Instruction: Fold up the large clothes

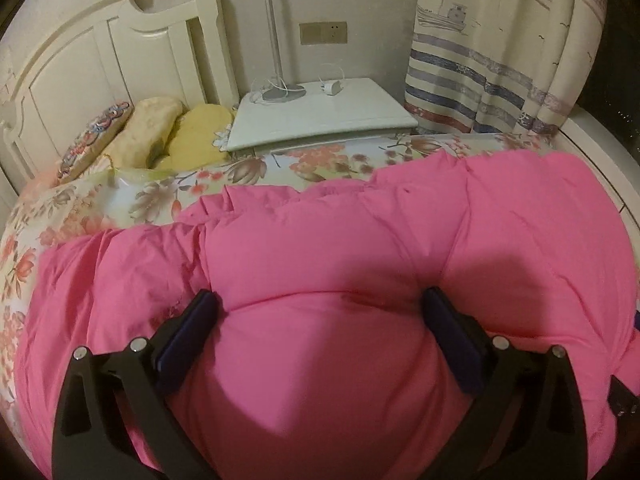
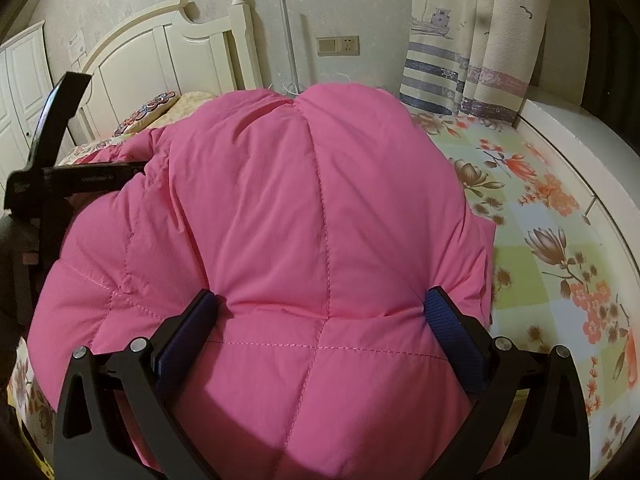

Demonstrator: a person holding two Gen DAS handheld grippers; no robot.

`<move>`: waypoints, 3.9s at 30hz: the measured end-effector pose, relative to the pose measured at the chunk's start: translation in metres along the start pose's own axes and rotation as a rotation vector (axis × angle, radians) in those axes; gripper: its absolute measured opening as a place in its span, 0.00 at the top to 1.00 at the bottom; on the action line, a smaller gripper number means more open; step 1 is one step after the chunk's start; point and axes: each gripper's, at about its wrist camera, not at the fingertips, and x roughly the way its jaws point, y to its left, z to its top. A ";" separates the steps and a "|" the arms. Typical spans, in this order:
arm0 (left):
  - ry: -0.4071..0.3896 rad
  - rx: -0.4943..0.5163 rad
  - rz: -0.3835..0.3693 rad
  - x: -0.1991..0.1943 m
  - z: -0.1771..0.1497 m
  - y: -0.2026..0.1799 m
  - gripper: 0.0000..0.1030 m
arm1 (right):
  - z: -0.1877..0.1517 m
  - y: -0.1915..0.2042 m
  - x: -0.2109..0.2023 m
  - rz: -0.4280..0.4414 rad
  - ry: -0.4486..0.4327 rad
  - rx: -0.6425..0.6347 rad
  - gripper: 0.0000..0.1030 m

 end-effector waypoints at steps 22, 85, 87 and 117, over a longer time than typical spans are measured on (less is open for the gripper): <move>-0.033 -0.027 -0.018 -0.002 -0.006 0.008 0.02 | -0.088 -0.034 -0.058 0.430 0.057 0.534 0.04; -0.132 0.180 -0.074 -0.129 -0.154 -0.122 0.02 | -0.041 -0.026 -0.164 0.250 -0.521 0.364 0.54; -0.115 0.171 -0.097 -0.130 -0.154 -0.114 0.02 | -0.028 0.007 -0.172 0.211 -0.538 0.250 0.54; -0.087 -0.444 -0.244 -0.158 -0.225 0.189 0.04 | -0.026 0.309 -0.097 0.019 -0.551 -0.677 0.47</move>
